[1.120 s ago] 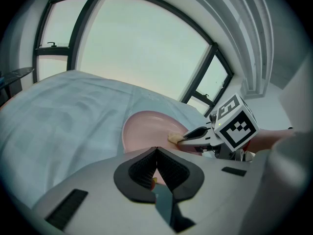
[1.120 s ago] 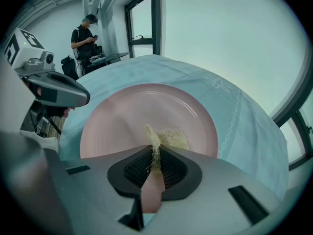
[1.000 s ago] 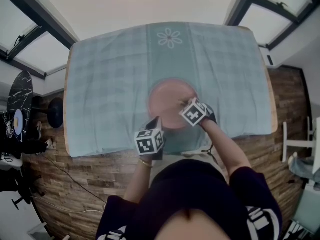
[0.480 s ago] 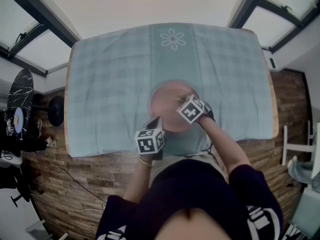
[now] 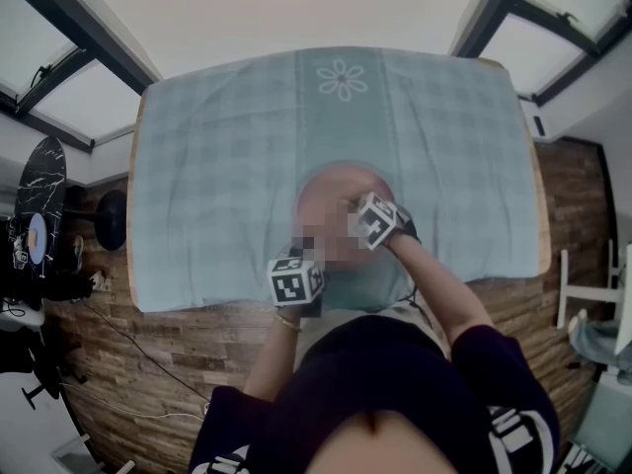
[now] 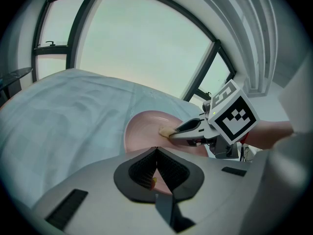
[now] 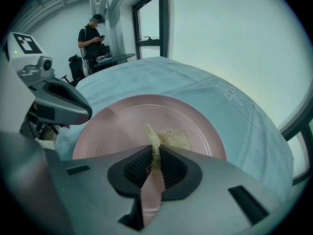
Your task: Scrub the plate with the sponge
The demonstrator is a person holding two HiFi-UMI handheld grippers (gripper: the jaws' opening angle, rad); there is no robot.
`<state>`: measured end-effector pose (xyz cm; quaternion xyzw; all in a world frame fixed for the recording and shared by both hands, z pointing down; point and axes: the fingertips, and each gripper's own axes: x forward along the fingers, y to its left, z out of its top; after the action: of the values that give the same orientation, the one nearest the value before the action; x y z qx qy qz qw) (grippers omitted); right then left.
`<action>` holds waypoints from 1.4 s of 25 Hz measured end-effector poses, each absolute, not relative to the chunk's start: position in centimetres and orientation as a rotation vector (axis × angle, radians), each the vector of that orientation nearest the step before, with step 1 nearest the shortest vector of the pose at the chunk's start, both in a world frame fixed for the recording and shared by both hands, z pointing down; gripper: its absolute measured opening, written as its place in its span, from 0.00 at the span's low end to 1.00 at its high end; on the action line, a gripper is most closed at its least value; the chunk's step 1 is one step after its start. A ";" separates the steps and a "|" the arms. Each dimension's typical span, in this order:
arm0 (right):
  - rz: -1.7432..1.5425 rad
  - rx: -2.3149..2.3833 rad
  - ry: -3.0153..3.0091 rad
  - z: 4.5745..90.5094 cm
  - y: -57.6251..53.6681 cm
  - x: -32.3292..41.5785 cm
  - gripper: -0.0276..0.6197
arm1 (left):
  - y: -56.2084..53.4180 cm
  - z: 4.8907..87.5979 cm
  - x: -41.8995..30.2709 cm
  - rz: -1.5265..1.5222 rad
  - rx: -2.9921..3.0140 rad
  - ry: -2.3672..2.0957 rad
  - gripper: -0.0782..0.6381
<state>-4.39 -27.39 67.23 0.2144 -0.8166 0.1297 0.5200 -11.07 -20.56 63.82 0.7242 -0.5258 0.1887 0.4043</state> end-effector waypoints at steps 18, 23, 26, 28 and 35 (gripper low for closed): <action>0.321 0.452 -1.954 67.6 -24.0 -4.6 0.10 | -19.5 63.4 -10.3 0.475 1.840 -1.315 0.12; 0.333 0.433 -1.968 66.8 -22.7 -4.7 0.10 | -18.7 63.0 -10.2 0.468 1.849 -1.322 0.12; 0.334 0.469 -1.941 67.0 -22.2 -3.8 0.10 | -18.2 62.6 -10.1 0.464 1.855 -1.325 0.12; 0.340 0.482 -1.946 66.8 -21.8 -3.6 0.10 | -17.7 62.4 -10.0 0.462 1.858 -1.326 0.12; 0.413 0.518 -1.996 65.7 -19.4 -3.4 0.10 | -16.0 61.6 -9.7 0.437 1.863 -1.326 0.12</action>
<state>-3.44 -19.45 65.66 0.2140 -0.8239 0.1703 0.4963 -9.70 -15.97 61.63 0.7350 -0.5230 0.1723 0.3956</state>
